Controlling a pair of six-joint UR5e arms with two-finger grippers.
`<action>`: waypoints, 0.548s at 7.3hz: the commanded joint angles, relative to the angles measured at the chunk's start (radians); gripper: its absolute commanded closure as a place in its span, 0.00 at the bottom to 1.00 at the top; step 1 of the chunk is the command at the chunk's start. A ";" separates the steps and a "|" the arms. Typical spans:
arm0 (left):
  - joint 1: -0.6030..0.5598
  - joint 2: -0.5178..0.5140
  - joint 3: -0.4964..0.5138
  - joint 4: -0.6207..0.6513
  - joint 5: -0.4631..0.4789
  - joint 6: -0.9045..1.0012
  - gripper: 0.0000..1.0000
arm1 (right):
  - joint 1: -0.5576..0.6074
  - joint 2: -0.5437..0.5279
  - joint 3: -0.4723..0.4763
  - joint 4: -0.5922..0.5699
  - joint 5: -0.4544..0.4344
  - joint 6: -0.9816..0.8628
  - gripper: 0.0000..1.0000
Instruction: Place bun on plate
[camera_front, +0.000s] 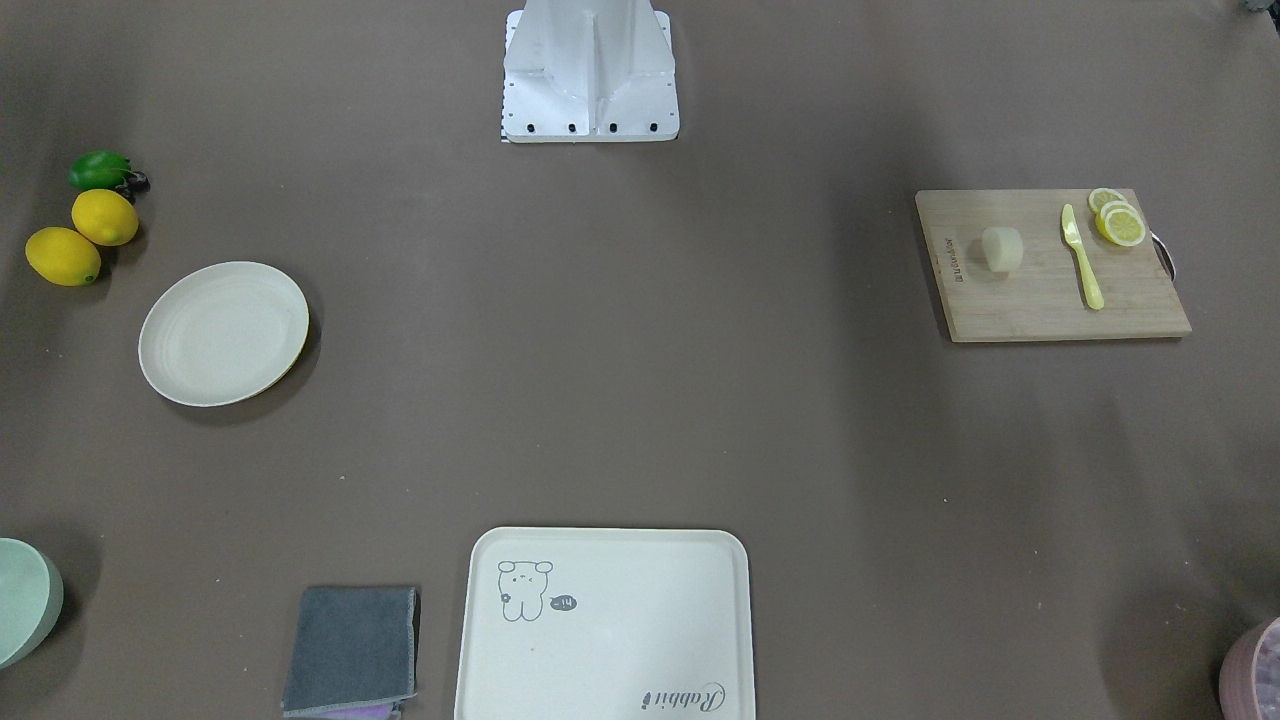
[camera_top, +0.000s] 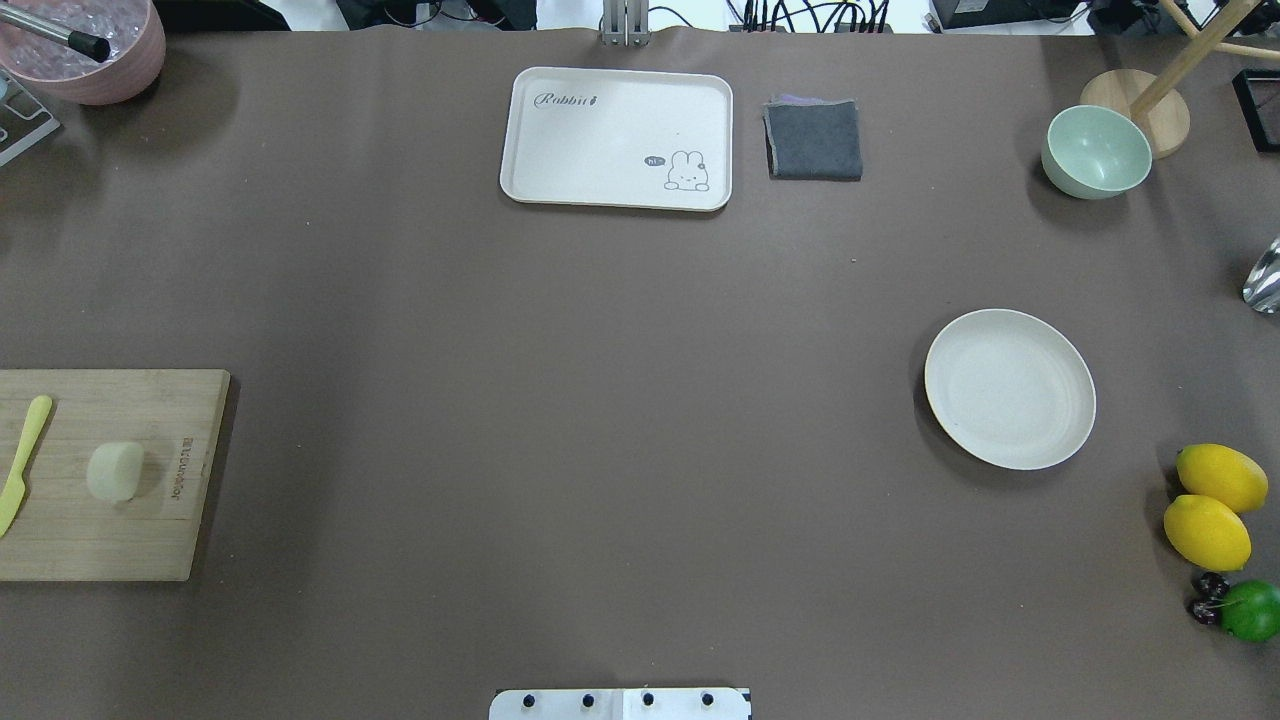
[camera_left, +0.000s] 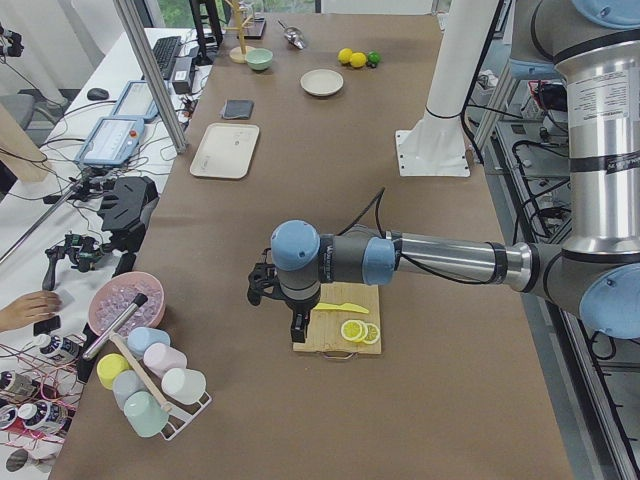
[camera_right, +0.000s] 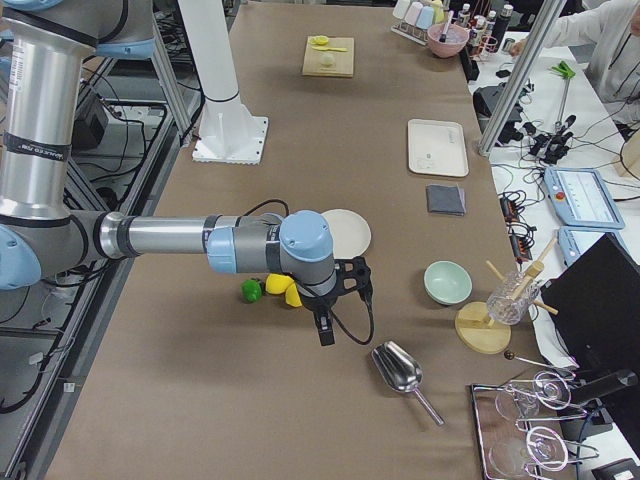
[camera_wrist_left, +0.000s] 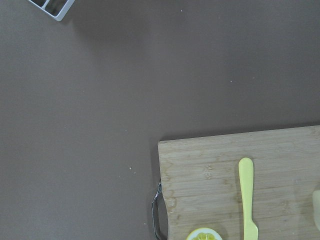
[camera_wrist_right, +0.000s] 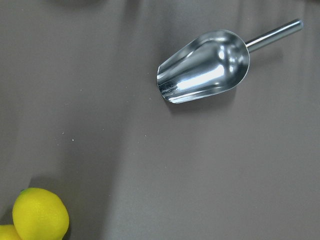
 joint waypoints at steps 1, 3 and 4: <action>-0.002 -0.039 -0.045 -0.001 -0.006 0.001 0.03 | 0.014 -0.003 -0.033 0.117 -0.011 0.006 0.00; -0.001 -0.102 0.011 -0.170 -0.006 -0.002 0.03 | 0.081 -0.009 -0.056 0.134 -0.025 0.060 0.00; -0.001 -0.103 0.007 -0.223 -0.007 0.003 0.03 | 0.083 -0.020 -0.074 0.172 -0.016 0.068 0.00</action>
